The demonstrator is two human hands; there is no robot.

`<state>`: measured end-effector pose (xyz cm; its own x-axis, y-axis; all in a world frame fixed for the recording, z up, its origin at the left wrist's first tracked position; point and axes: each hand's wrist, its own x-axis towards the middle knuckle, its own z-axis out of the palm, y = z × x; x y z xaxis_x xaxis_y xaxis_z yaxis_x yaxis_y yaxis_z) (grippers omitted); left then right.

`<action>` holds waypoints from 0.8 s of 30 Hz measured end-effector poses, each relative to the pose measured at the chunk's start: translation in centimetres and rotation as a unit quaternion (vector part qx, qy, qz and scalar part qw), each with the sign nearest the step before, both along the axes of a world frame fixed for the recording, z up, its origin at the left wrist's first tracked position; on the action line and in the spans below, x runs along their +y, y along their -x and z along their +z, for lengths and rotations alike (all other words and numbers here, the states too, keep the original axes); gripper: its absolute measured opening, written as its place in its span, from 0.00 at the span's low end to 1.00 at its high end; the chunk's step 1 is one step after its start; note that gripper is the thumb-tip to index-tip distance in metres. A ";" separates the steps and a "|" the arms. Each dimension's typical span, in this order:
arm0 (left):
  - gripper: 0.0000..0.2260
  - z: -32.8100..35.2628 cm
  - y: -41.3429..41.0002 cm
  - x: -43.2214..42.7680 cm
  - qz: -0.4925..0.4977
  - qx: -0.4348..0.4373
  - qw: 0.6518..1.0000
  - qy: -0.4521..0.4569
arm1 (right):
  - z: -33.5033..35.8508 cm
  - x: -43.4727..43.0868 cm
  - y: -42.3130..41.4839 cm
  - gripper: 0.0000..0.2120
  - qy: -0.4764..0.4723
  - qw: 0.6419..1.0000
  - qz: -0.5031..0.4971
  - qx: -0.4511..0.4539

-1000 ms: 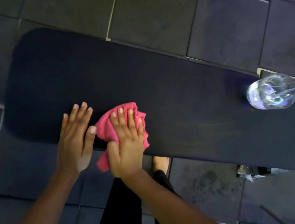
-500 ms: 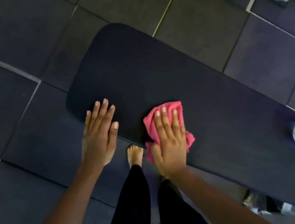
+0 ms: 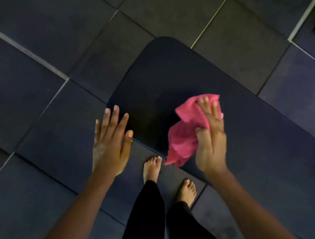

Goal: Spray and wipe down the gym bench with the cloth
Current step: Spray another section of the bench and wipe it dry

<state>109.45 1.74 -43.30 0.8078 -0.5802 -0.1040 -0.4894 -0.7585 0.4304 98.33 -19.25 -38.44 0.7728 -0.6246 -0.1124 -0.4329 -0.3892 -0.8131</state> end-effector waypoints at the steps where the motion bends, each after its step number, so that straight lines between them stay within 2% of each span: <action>1: 0.22 -0.1 0.0 -0.1 0.001 0.002 1.000 -0.001 | -0.5 -0.6 0.0 0.32 0.010 0.999 0.018 0.035; 3: 0.21 -0.2 0.0 -0.1 0.012 0.009 1.000 0.010 | -1.7 0.2 -0.4 0.33 0.060 0.989 0.096 0.089; 6: 0.20 -0.6 0.0 -0.2 0.033 0.023 0.998 0.045 | -3.3 3.7 -1.1 0.34 0.128 0.971 0.175 0.097; 11: 0.22 -0.6 -0.1 0.1 0.048 0.052 0.994 0.086 | -3.8 7.4 -2.0 0.31 0.124 0.959 0.252 0.046; 13: 0.23 -0.5 -0.4 0.2 0.052 0.052 0.994 0.075 | -3.5 7.8 -2.4 0.28 0.082 0.964 0.254 0.020; 15: 0.24 -0.1 -0.9 0.1 0.058 0.054 0.995 0.066 | -2.1 7.4 -3.2 0.25 -0.080 0.979 0.188 -0.009; 17: 0.24 0.5 -1.4 -0.4 0.036 0.043 0.997 0.058 | -0.3 5.8 -4.2 0.18 -0.253 0.967 0.021 -0.035; 19: 0.23 1.0 -1.6 -1.3 0.001 0.036 0.998 0.054 | 1.0 2.7 -5.0 0.09 -0.290 0.945 -0.126 -0.080; 21: 0.23 1.3 -1.7 -2.2 -0.023 0.035 0.998 0.052 | 1.9 -0.8 -5.5 0.10 -0.312 0.925 -0.185 -0.110; 23: 0.23 1.3 -1.8 -3.4 -0.032 0.034 0.998 0.047 | 2.2 -4.0 -6.5 0.16 -0.292 0.938 -0.143 -0.123; 24: 0.23 1.2 -2.0 -4.1 -0.032 0.030 0.998 0.043 | 1.9 -5.3 -7.0 0.22 -0.234 0.964 -0.090 -0.094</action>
<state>111.43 -2.37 -42.08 0.7624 -0.6396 -0.0979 -0.5076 -0.6850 0.5226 105.35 -24.53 -36.54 0.6908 -0.6654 -0.2831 -0.2875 0.1065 -0.9518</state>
